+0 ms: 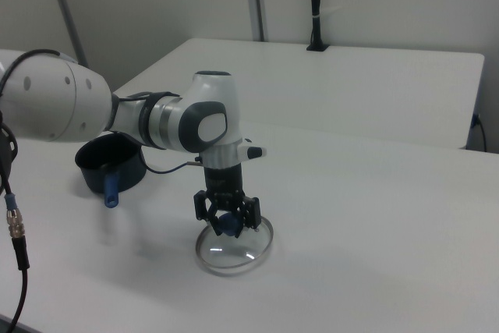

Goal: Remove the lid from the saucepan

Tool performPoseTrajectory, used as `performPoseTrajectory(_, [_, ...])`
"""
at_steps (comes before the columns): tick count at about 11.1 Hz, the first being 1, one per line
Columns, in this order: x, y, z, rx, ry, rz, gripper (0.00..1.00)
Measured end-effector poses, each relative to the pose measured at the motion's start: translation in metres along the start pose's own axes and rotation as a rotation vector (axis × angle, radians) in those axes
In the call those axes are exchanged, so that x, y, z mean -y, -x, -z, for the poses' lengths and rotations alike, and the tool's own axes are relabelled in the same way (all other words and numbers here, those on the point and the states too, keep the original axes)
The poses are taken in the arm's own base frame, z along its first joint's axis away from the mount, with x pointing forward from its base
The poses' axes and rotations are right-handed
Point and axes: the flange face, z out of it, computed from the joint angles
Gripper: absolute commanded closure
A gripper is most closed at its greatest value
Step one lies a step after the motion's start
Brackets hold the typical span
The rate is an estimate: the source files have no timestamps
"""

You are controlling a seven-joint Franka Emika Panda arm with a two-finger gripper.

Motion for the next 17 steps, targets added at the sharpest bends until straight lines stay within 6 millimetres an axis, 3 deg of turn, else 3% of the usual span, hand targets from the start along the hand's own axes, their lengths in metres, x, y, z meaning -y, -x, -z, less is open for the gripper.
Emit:
performPoseTrajectory(1, [0.000,-0.001,-0.004,0.000,0.000,0.001,0.00])
performPoseTrajectory(3, [0.000,-0.001,-0.008,0.005,-0.002,-0.006,0.00])
performPoseTrajectory(5, [-0.003,-0.005,0.005,-0.022,0.003,-0.113,0.00])
performPoseTrajectory(6, [-0.006,-0.010,0.026,-0.056,0.006,-0.185,0.00])
performPoseTrajectory(8, [0.005,-0.010,0.110,-0.102,0.000,-0.253,0.00])
performPoseTrajectory(10, [0.053,0.013,0.195,-0.139,0.008,-0.267,0.00])
performPoseTrajectory(11, [0.080,0.028,0.225,-0.166,-0.014,-0.304,0.00])
performPoseTrajectory(12, [0.097,0.042,0.248,-0.196,-0.063,-0.346,0.00])
performPoseTrajectory(14, [0.108,0.074,0.285,-0.231,-0.115,-0.411,0.00])
performPoseTrajectory(15, [0.109,0.087,0.293,-0.228,-0.119,-0.418,0.00])
performPoseTrajectory(17, [0.114,0.089,0.289,-0.208,-0.118,-0.397,0.00])
